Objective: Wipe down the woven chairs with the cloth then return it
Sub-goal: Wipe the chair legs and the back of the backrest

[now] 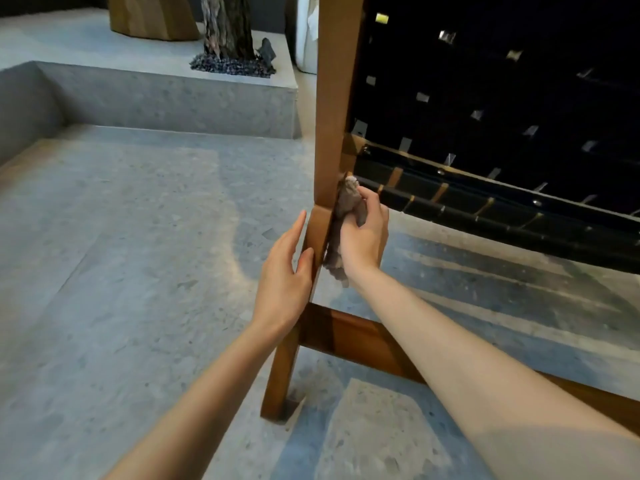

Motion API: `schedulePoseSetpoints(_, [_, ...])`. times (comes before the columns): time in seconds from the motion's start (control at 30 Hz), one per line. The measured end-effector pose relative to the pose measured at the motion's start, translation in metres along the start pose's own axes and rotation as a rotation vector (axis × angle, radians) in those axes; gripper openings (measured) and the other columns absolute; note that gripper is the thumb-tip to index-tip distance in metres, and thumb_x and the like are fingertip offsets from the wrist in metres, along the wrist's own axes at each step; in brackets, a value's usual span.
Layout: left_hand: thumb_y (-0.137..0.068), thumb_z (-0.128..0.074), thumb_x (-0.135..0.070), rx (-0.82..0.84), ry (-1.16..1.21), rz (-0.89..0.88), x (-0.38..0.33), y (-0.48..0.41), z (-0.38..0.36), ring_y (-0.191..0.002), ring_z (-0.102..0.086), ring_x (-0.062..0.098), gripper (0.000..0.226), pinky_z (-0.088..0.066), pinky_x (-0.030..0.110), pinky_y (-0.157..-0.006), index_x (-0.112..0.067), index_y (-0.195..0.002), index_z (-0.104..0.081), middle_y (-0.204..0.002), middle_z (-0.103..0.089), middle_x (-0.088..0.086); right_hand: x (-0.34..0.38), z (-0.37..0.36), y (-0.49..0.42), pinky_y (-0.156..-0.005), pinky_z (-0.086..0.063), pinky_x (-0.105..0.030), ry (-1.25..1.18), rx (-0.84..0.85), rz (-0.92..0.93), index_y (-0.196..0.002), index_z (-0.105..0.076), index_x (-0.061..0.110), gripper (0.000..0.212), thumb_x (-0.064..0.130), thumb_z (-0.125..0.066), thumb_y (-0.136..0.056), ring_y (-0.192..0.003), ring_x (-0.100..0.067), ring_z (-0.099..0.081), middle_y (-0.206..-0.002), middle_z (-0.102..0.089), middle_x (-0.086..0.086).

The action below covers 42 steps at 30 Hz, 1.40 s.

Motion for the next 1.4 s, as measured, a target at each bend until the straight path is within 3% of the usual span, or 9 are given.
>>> schedulePoseSetpoints(0.23, [-0.099, -0.042, -0.008, 0.093, 0.034, -0.062, -0.013, 0.0, -0.008, -0.134, -0.037, 0.005, 0.059, -0.033, 0.013, -0.105, -0.038, -0.146, -0.022, -0.145, -0.03, -0.023, -0.011, -0.006, 0.01, -0.09, -0.048, -0.025, -0.081, 0.261, -0.002, -0.105, -0.051, 0.041, 0.037, 0.006, -0.052, -0.093, -0.108, -0.01, -0.053, -0.122, -0.054, 0.004])
schedulePoseSetpoints(0.43, [-0.1, -0.041, -0.007, 0.076, 0.111, 0.015, -0.009, 0.006, -0.01, -0.128, -0.044, 0.004, 0.057, -0.04, 0.0, -0.087, -0.042, -0.143, -0.026, -0.13, -0.036, -0.036, -0.025, -0.003, 0.05, -0.067, -0.043, 0.0, -0.009, 0.521, 0.016, -0.089, -0.058, 0.039, 0.041, -0.001, -0.059, -0.085, -0.096, -0.002, -0.053, -0.107, -0.057, 0.007])
schedulePoseSetpoints(0.5, [-0.099, -0.042, -0.003, 0.029, 0.077, -0.012, -0.012, 0.01, -0.007, -0.131, -0.041, 0.005, 0.057, -0.039, 0.006, -0.096, -0.034, -0.145, -0.028, -0.137, -0.037, -0.027, -0.025, -0.001, 0.054, -0.068, -0.04, 0.001, 0.052, 0.612, 0.027, -0.085, -0.06, 0.034, 0.042, -0.007, -0.057, -0.08, -0.096, -0.005, -0.054, -0.105, -0.059, 0.005])
schedulePoseSetpoints(0.63, [-0.099, -0.046, -0.012, -0.074, -0.145, -0.095, -0.022, 0.023, -0.01, -0.138, -0.025, 0.0, 0.058, -0.022, 0.012, -0.111, -0.023, -0.15, -0.022, -0.153, -0.028, -0.01, -0.01, 0.038, 0.037, -0.074, -0.036, 0.001, 0.104, 0.333, 0.135, -0.08, -0.061, 0.032, 0.035, -0.003, -0.058, -0.084, -0.101, -0.008, -0.051, -0.105, -0.055, 0.004])
schedulePoseSetpoints(0.77, [-0.093, -0.048, 0.002, -0.097, -0.283, -0.118, -0.026, 0.027, -0.016, -0.142, -0.016, 0.003, 0.072, -0.016, 0.008, -0.11, -0.021, -0.152, -0.013, -0.157, -0.018, -0.008, 0.034, 0.06, 0.03, -0.086, -0.035, -0.003, 0.265, 0.144, 0.551, -0.103, -0.072, 0.013, 0.028, -0.005, -0.061, -0.085, -0.105, -0.011, -0.045, -0.11, -0.052, -0.003])
schedulePoseSetpoints(0.93, [-0.082, -0.042, 0.02, -0.09, -0.288, -0.127, -0.028, 0.022, -0.019, -0.143, -0.009, 0.002, 0.088, -0.006, -0.009, -0.095, -0.02, -0.152, -0.007, -0.159, -0.009, -0.008, 0.04, 0.015, 0.018, -0.1, -0.04, -0.046, 0.583, 0.275, 0.746, -0.133, -0.053, 0.004, 0.051, -0.008, -0.056, -0.084, -0.125, -0.034, -0.036, -0.136, -0.044, -0.021])
schedulePoseSetpoints(1.07, [-0.079, -0.043, 0.023, -0.098, -0.329, -0.17, -0.031, 0.024, -0.021, -0.145, -0.005, 0.006, 0.094, -0.006, -0.009, -0.095, -0.02, -0.152, -0.001, -0.16, -0.003, -0.007, 0.015, -0.009, -0.003, -0.115, -0.025, -0.041, 1.017, 0.25, 0.723, -0.152, -0.018, 0.019, 0.073, 0.007, -0.053, -0.089, -0.137, -0.024, -0.01, -0.158, -0.014, -0.003])
schedulePoseSetpoints(1.23, [-0.066, -0.039, 0.03, -0.134, -0.543, -0.307, -0.046, 0.034, -0.032, -0.147, 0.007, 0.014, 0.1, 0.0, 0.032, -0.12, -0.008, -0.152, -0.003, -0.16, 0.004, 0.004, 0.023, -0.002, 0.006, -0.1, -0.042, -0.025, 1.336, -0.037, 1.121, -0.142, -0.045, 0.029, 0.053, 0.015, -0.045, -0.092, -0.124, -0.015, -0.05, -0.146, -0.045, 0.011])
schedulePoseSetpoints(1.4, [-0.076, -0.048, 0.017, 0.001, -0.719, -0.346, -0.045, 0.045, -0.061, -0.146, 0.01, 0.018, 0.091, 0.008, 0.033, -0.118, -0.008, -0.151, -0.003, -0.16, 0.003, 0.006, 0.022, 0.004, 0.006, -0.097, -0.043, -0.022, 1.515, -0.031, 1.254, -0.143, -0.043, 0.033, 0.053, 0.013, -0.038, -0.094, -0.12, -0.014, -0.048, -0.147, -0.042, 0.017])
Point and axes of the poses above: each hand's wrist, its own y-axis away from the middle knuckle, its own z-axis out of the back of the hand, x = y × z, the point moved 10 cm from there along -y, towards the middle knuckle
